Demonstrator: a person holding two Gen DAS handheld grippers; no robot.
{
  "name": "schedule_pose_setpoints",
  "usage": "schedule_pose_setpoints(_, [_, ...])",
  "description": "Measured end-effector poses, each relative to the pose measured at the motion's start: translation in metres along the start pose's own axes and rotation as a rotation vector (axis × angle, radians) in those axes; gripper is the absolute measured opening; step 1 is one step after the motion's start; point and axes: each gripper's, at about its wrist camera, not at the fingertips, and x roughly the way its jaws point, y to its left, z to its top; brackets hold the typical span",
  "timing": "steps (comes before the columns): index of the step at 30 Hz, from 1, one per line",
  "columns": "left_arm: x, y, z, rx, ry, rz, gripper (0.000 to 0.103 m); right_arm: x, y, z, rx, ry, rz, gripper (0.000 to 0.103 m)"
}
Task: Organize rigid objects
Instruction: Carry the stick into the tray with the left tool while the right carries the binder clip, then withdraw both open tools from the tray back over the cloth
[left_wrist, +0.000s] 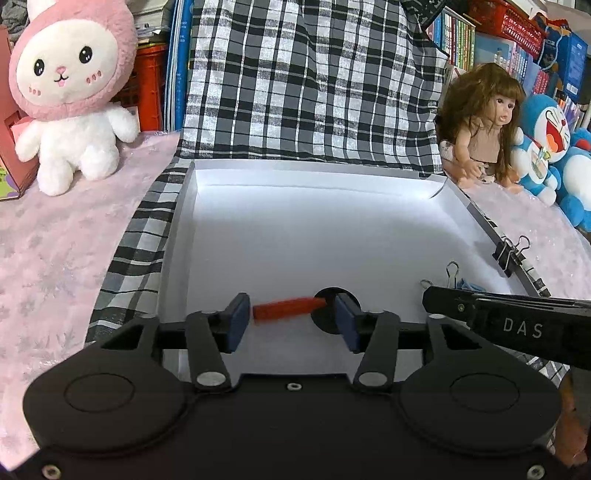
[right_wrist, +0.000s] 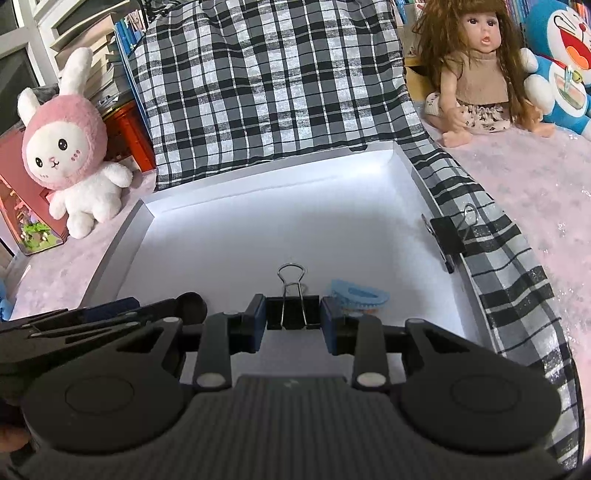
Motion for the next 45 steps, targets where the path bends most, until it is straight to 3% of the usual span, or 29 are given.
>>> schedule_pose_setpoints(4, [-0.01, -0.001, 0.0, 0.006, -0.031, -0.003, 0.066, -0.007, 0.0, 0.0, -0.013, -0.023, 0.009, 0.057])
schedule_pose_setpoints(16, [-0.066, -0.019, -0.015, 0.099, -0.144, -0.011, 0.08, -0.046, -0.004, -0.009, -0.085, -0.118, 0.049, 0.066])
schedule_pose_setpoints(24, [-0.1, -0.028, -0.045, 0.092, -0.186, -0.038, 0.081, -0.078, -0.008, -0.038, -0.156, -0.185, 0.059, 0.07])
schedule_pose_setpoints(34, [-0.117, -0.025, -0.092, 0.076, -0.201, 0.009, 0.085, -0.107, -0.016, -0.077, -0.235, -0.246, 0.041, 0.075])
schedule_pose_setpoints(45, [-0.12, -0.013, -0.131, 0.061, -0.202, 0.076, 0.085, -0.113, -0.034, -0.108, -0.276, -0.237, -0.038, 0.075])
